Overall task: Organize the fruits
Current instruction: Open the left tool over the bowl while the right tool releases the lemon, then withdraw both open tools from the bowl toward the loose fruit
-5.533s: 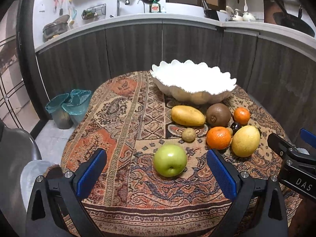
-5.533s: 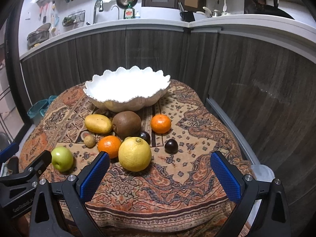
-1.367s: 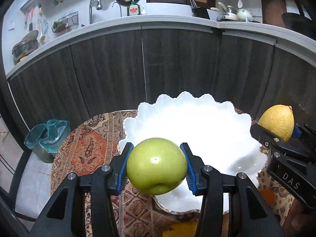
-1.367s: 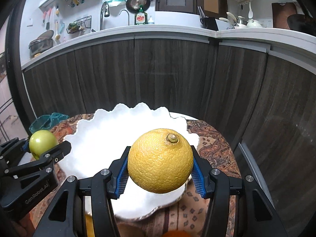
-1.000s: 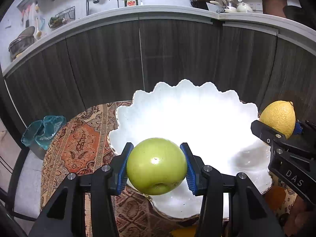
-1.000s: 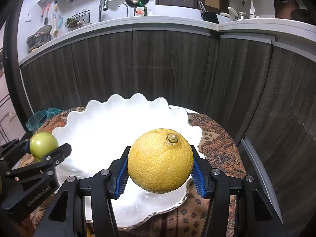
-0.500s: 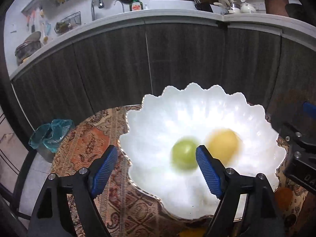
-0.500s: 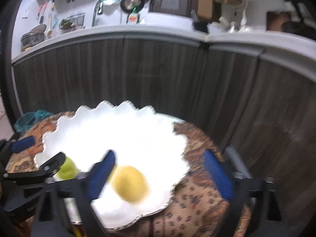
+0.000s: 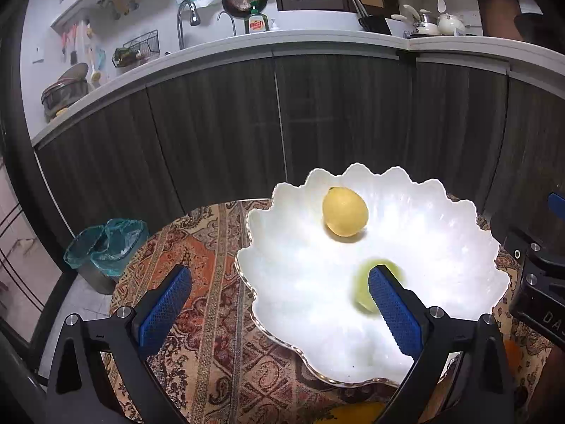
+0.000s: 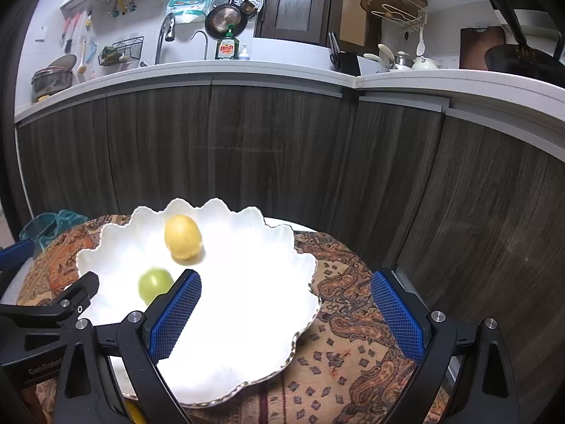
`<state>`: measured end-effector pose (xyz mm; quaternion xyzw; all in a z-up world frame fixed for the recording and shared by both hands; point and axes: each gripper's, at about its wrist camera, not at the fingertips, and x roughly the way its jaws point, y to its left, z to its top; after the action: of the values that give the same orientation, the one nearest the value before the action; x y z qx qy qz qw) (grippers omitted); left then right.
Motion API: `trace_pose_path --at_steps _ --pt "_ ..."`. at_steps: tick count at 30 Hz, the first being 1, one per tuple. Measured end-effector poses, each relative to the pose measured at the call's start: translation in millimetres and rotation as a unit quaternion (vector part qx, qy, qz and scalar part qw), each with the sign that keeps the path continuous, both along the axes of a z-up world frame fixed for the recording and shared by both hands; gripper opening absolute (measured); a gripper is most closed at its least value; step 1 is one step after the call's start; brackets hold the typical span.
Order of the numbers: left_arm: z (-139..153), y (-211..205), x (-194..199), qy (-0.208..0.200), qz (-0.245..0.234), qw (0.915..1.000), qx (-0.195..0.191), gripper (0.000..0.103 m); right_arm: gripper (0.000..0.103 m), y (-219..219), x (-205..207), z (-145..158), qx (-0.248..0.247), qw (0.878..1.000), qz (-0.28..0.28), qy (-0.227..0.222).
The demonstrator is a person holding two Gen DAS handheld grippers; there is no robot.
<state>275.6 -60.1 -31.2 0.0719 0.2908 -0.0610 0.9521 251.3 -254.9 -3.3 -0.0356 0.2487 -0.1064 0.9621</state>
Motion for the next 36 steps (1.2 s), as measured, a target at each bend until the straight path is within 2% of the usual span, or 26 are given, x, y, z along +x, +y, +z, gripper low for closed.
trace_pose_path --at_steps 6,11,25,36 --pt "2 0 -2 0.004 -0.001 1.0000 0.004 0.102 0.098 1 -2 4 -0.011 1.000 0.000 -0.003" --pt "15 1 -13 -0.005 0.003 1.0000 0.005 0.102 0.098 0 -8 14 -0.005 1.000 0.002 -0.009" --pt "54 -3 -61 -0.032 0.002 0.9995 -0.003 0.102 0.098 -12 -56 47 0.009 0.999 -0.010 -0.036" --pt "66 -5 -95 -0.049 -0.004 0.9988 -0.003 0.102 0.098 -18 -89 57 0.016 0.999 -0.015 -0.043"
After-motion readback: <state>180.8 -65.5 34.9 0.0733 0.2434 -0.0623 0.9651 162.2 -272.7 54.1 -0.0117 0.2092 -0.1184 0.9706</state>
